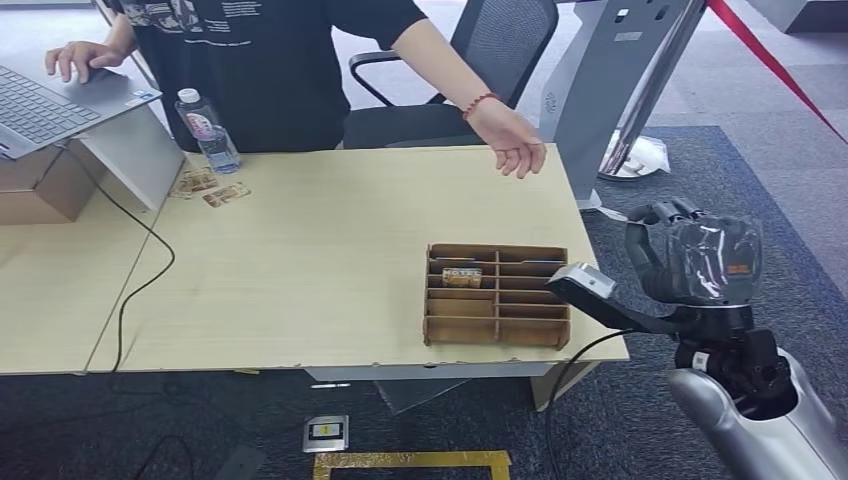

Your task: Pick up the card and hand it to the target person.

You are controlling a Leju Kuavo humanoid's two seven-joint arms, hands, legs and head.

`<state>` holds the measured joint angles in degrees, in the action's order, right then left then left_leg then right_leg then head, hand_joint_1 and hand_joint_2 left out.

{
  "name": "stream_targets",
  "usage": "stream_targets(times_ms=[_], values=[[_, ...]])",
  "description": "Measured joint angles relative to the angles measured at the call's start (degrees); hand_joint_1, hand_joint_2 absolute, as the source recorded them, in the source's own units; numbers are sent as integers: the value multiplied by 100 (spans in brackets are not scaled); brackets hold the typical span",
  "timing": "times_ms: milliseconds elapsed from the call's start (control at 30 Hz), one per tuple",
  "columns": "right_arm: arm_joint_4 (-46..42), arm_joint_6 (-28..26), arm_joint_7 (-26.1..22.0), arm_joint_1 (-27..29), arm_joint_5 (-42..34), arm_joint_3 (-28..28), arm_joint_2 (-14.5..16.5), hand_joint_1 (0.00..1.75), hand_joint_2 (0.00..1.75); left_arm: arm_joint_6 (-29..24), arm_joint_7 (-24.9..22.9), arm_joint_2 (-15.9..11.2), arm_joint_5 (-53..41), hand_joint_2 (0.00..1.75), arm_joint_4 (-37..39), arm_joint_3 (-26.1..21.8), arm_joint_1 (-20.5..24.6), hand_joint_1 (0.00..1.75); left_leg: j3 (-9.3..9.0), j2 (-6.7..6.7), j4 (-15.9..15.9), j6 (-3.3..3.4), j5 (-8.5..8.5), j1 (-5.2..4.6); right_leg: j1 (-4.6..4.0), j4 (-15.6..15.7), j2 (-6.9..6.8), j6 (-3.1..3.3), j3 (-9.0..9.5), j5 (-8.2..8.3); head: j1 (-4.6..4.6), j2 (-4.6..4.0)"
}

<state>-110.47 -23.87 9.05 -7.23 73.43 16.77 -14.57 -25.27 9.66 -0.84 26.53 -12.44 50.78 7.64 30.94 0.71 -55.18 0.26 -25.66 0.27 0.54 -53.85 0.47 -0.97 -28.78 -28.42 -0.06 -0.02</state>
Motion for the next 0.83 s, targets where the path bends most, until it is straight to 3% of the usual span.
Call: stream_targets(times_ms=[300,667,700,800,833], values=[[963,-24,369,-845,967,382,290,175,175,1,-57,49,-37,175,0,19,72,0,2,0,0,-1,1,1,-2,-2,0,0,-1,0,-1,1],[2205,468,580,-1774,912,832,596,175,175,15,-138,70,-147,175,0,48,152,0,3,1,0,-3,2,1,-4,-4,-1,0,-1,0,-1,0],[2314,563,527,-1852,808,874,621,140,175,21,-138,69,-150,175,0,57,157,0,2,1,0,-3,2,1,-4,-4,-1,0,-1,0,-1,0],[2595,818,362,-2061,464,996,694,9,175,49,-138,69,-150,175,0,83,169,0,2,3,0,-3,3,2,-4,-4,-1,0,-2,0,-1,0],[2636,854,340,-2092,411,1013,704,0,175,53,-138,69,-150,175,0,85,170,0,3,3,0,-3,3,2,-4,-4,-1,0,-2,0,-1,0]])
